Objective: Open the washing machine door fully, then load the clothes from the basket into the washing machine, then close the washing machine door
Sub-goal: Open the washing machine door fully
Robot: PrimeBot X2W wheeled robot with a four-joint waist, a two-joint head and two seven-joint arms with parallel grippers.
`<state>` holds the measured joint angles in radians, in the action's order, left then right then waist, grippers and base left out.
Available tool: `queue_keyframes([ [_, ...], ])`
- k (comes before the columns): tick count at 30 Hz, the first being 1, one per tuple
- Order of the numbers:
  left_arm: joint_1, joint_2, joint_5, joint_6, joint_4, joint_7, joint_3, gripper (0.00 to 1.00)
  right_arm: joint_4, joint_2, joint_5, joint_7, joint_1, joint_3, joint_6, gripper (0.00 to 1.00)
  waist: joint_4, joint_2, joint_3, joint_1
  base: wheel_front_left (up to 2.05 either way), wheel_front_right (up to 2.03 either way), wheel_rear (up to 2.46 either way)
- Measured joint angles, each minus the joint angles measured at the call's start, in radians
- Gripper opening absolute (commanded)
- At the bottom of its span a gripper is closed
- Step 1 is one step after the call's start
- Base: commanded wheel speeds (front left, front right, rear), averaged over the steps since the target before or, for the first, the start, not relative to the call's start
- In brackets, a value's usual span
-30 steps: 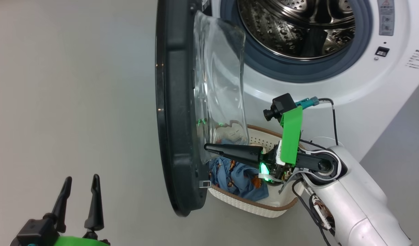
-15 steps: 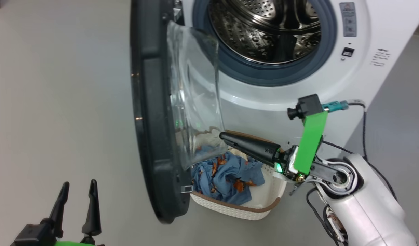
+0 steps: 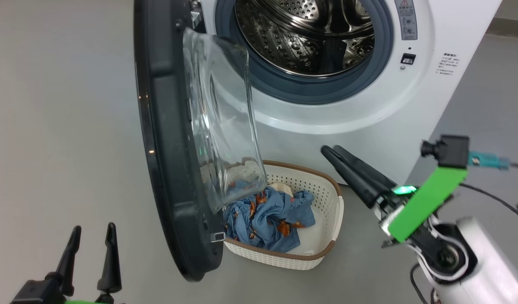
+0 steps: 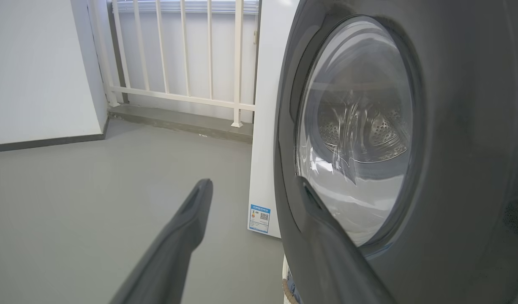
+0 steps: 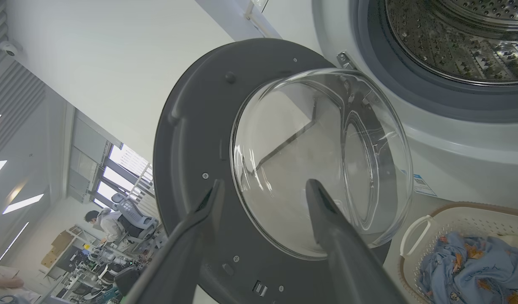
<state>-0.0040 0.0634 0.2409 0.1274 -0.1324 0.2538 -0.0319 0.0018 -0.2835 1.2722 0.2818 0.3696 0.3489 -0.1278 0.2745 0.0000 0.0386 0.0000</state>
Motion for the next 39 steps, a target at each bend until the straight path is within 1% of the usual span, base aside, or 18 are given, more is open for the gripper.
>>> queue_keyframes([
  [1,0.000,0.000,0.000,0.000,0.000,0.000,0.000,1.00,0.000,0.000,0.000,0.000,0.000,0.000,0.000,1.00,0.000,0.0000,0.000,0.0000,0.00,0.00,0.00],
  [2,0.000,0.000,0.000,0.000,0.001,0.000,0.000,1.00,-0.010,-0.010,-0.017,-0.030,-0.015,0.007,0.000,1.00,-0.001,0.0000,-0.001,0.0000,0.00,0.00,0.00],
  [6,0.002,0.000,0.000,0.000,0.005,0.000,-0.002,1.00,-0.050,-0.044,-0.087,-0.177,-0.067,0.048,0.000,1.00,-0.006,0.0000,-0.006,0.0000,0.00,0.00,0.00],
  [9,0.008,-0.001,0.000,0.000,0.008,0.000,-0.004,1.00,-0.054,-0.072,-0.140,-0.291,-0.103,0.069,0.000,1.00,-0.010,0.0000,-0.007,0.0000,0.00,0.00,0.00],
  [13,0.021,-0.002,0.000,0.000,0.012,0.000,-0.007,1.00,-0.027,-0.105,-0.227,-0.446,-0.134,0.091,0.000,1.00,-0.015,0.0000,-0.007,0.0000,0.00,0.00,0.00],
  [16,0.021,-0.003,0.000,0.000,0.016,0.000,-0.011,1.00,0.015,-0.123,-0.285,-0.506,-0.151,0.093,0.000,1.00,-0.021,0.0000,-0.009,0.0000,0.00,0.00,0.00],
  [18,0.022,-0.005,0.000,0.000,0.017,0.000,-0.012,1.00,0.033,-0.121,-0.308,-0.523,-0.163,0.093,0.000,1.00,-0.024,0.0000,-0.013,0.0000,0.00,0.00,0.00],
  [22,0.026,-0.006,0.000,0.000,0.018,0.000,-0.016,1.00,0.066,-0.109,-0.406,-0.531,-0.183,0.085,0.000,1.00,-0.029,0.0000,-0.024,0.0000,0.00,0.00,0.00],
  [28,0.044,-0.008,0.000,0.000,0.021,0.000,-0.017,1.00,0.106,-0.045,-0.562,-0.532,-0.230,0.018,0.000,1.00,-0.030,0.0000,-0.038,0.0000,0.00,0.00,0.00],
  [32,0.044,-0.008,0.000,0.000,0.023,0.000,-0.017,1.00,0.134,-0.014,-0.675,-0.532,-0.251,-0.059,0.000,1.00,-0.028,0.0000,-0.038,0.0000,0.00,0.00,0.00],
  [34,0.043,-0.008,0.000,0.000,0.024,0.000,-0.016,1.00,0.147,-0.002,-0.704,-0.532,-0.251,-0.081,0.000,1.00,-0.027,0.0000,-0.037,0.0000,0.00,0.00,0.00],
  [39,0.043,-0.008,0.000,0.000,0.024,0.000,-0.011,1.00,0.170,0.007,-0.737,-0.532,-0.252,-0.079,0.000,1.00,-0.024,0.0000,-0.035,0.0000,0.00,0.00,0.00],
])
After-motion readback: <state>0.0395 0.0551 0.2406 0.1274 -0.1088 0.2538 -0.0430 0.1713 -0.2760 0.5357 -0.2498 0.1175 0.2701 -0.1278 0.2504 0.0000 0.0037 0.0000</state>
